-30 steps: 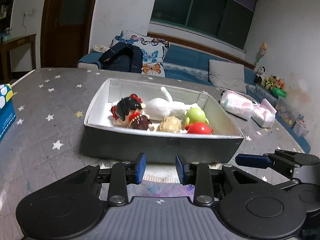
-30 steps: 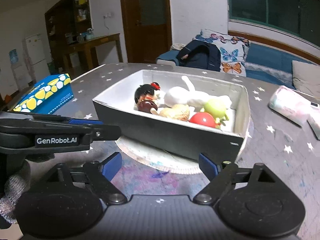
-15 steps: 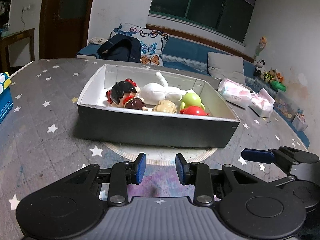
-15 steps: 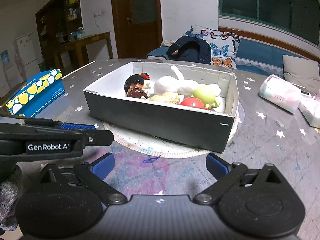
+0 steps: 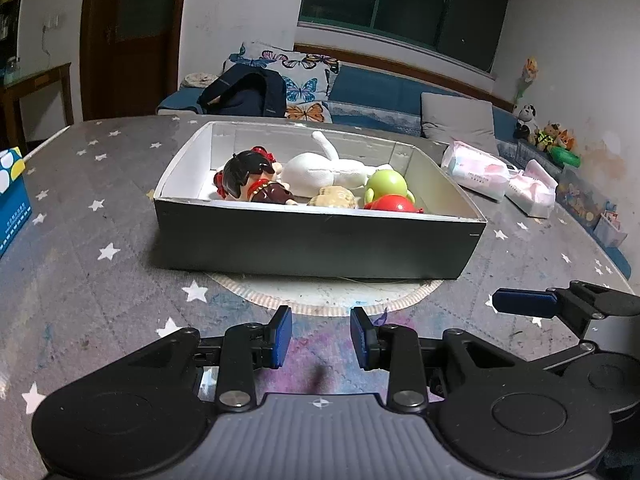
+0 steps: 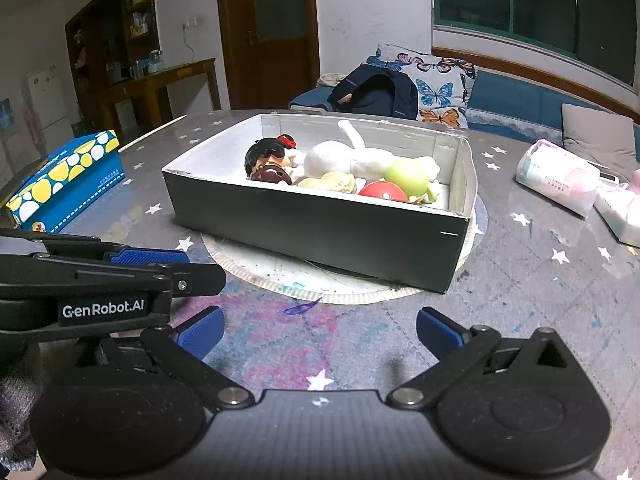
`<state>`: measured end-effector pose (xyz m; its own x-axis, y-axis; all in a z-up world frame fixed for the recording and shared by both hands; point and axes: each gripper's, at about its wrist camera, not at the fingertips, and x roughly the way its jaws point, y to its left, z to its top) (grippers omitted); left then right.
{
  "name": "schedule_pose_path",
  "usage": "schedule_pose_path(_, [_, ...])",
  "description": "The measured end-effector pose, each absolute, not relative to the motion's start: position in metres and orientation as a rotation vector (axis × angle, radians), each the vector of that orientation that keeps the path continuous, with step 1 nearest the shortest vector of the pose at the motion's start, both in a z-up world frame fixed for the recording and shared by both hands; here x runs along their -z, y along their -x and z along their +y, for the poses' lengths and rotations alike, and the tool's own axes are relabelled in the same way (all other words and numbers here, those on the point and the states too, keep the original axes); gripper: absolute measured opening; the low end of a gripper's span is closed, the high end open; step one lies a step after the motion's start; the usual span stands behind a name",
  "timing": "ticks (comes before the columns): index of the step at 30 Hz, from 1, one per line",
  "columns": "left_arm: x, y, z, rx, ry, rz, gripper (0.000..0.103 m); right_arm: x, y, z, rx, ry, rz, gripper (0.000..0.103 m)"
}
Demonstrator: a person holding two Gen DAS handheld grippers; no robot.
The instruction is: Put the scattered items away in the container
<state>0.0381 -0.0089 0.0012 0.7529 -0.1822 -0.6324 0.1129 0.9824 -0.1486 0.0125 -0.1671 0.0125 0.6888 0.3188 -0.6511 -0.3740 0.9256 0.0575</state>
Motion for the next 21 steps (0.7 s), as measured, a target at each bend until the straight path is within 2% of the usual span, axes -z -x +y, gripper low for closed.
schedule_pose_path(21, [-0.006, -0.057, -0.013, 0.111, 0.024, 0.709, 0.034, -0.014, -0.033, -0.168, -0.352, 0.074, 0.739, 0.103])
